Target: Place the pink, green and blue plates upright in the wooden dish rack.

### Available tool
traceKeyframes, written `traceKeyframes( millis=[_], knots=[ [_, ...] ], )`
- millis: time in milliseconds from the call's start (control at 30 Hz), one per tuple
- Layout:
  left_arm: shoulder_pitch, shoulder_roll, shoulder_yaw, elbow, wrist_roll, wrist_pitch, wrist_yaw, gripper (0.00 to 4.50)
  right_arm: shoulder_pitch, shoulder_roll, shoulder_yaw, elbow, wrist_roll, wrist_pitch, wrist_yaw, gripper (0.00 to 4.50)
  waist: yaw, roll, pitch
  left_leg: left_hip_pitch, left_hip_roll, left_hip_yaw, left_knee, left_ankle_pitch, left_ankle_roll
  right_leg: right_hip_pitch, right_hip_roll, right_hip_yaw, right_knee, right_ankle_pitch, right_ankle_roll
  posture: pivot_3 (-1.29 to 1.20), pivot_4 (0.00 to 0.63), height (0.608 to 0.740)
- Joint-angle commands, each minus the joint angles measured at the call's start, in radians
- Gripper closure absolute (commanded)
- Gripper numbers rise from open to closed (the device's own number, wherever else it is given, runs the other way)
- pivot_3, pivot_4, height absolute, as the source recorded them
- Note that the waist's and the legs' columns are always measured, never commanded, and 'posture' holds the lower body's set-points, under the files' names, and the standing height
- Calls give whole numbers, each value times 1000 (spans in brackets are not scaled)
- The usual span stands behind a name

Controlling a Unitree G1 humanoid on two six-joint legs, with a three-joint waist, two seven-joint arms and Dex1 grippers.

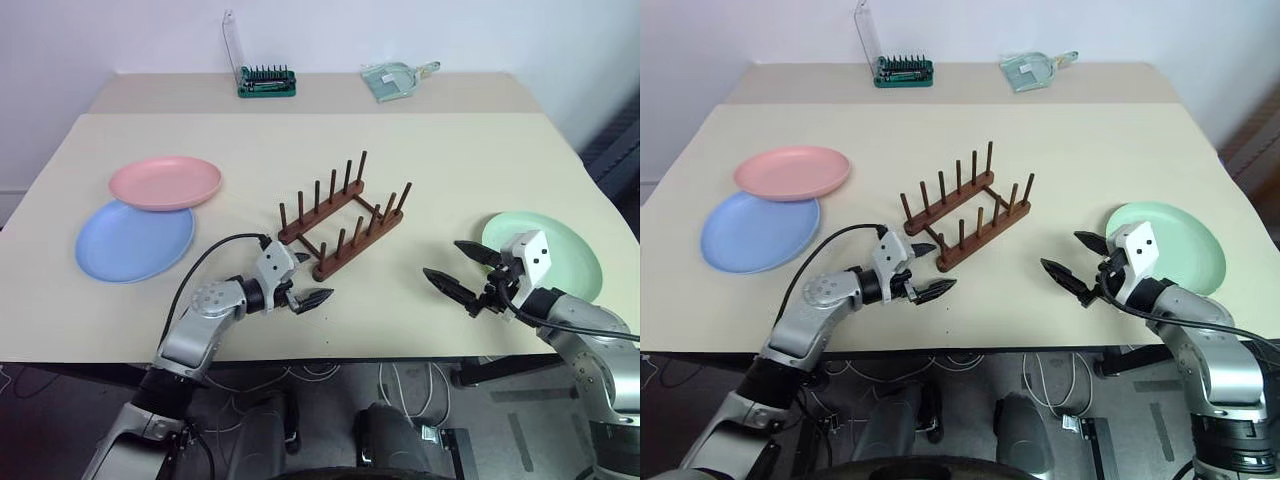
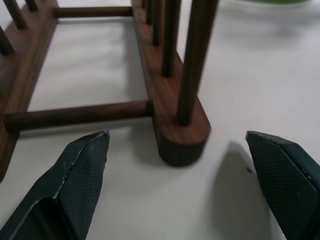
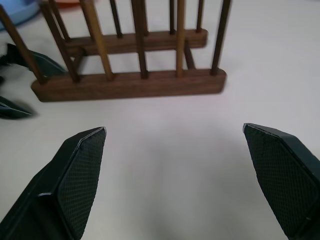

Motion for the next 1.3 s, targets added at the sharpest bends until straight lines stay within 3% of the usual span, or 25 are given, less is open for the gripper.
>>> traceKeyframes(
  millis=[33, 267, 467, 633, 933, 1167, 1300],
  knots=[
    [18, -21, -14, 22, 23, 23, 34, 542, 7, 9, 10, -42, 11, -13, 2, 0, 0, 1, -2, 0, 0, 0, 0, 0, 0, 0, 0, 0, 0, 0, 0, 0, 150, 732],
    [46, 0, 22, -4, 24, 30, 51, 3764, -35, 23, 50, -16, 4, -26, -5, 0, -6, 2, -3, 1, 0, 0, -1, 0, 0, 0, 0, 0, 0, 0, 0, 0, 150, 732],
    [-3, 61, 24, 26, -1, -60, -80, 3774, -51, 45, 82, -14, -5, -36, -19, 0, -7, 2, -3, 1, 0, 0, -1, 0, 0, 0, 0, 0, 0, 0, 0, 0, 150, 732],
    [-161, 98, -34, 206, 28, -203, -270, 3774, -41, 71, 97, -6, -22, -58, -38, 0, 1, 2, -3, 0, 0, 0, -1, -1, 0, -3, -1, -1, -1, 0, -1, 0, 150, 732],
    [-416, -6, -75, 622, 67, -447, -476, 3774, 149, 99, 30, -136, -2, -64, -104, 0, 2, 0, -3, -3, -1, 1, 1, -1, 2, -3, -1, -1, -2, 0, 0, 0, 150, 732],
    [-525, -76, -45, 856, 86, -513, -516, 3774, 199, 115, 8, -199, -9, -68, -162, 0, -4, 0, -2, -3, -1, 0, 1, -3, 5, -3, 0, -1, -1, 0, 0, 0, 150, 732],
    [-532, -79, -25, 889, 84, -520, -523, 1772, 199, 113, 9, -205, -6, -64, -170, 0, -4, 0, -2, -3, -1, 0, 1, -3, 6, -3, 0, -1, -1, 0, 0, 0, 150, 732]
  ],
)
